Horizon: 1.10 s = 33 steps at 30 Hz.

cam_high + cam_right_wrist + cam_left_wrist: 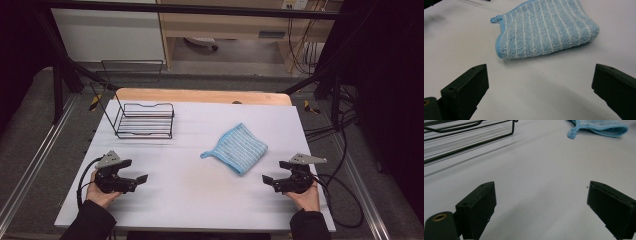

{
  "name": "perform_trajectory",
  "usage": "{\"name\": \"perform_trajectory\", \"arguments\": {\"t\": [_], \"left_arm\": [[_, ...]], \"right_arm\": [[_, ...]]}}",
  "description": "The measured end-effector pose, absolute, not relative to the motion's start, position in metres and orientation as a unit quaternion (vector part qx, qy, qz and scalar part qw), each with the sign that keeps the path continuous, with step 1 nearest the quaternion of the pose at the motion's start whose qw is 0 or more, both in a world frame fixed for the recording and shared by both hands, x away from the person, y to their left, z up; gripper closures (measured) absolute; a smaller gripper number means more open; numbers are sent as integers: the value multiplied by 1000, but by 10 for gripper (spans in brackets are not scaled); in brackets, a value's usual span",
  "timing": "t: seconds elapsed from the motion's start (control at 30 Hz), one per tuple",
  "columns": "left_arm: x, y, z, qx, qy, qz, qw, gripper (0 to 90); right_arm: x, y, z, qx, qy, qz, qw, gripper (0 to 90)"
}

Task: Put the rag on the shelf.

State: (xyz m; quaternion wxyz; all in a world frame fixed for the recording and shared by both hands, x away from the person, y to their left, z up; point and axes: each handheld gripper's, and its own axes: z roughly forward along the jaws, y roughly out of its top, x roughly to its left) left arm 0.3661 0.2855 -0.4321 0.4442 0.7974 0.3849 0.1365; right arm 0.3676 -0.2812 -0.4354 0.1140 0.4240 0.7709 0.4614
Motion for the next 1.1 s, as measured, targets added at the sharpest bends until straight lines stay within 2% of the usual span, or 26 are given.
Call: {"name": "perform_trajectory", "arguments": {"t": [0.23,0.6,0.83,1.1], "left_arm": [[366,286,-433,797,387,138,443,89],[366,284,-434,800,384,138,439,91],[366,283,-434,803,383,142,433,93],[366,282,-434,804,385,141,432,98]], "right_arm": [[367,-277,-434,422,773,458,122,25],[368,-257,-432,419,777,452,129,92],[371,-239,-430,408,790,437,134,197],[382,-214,-429,397,803,426,127,357]]}}
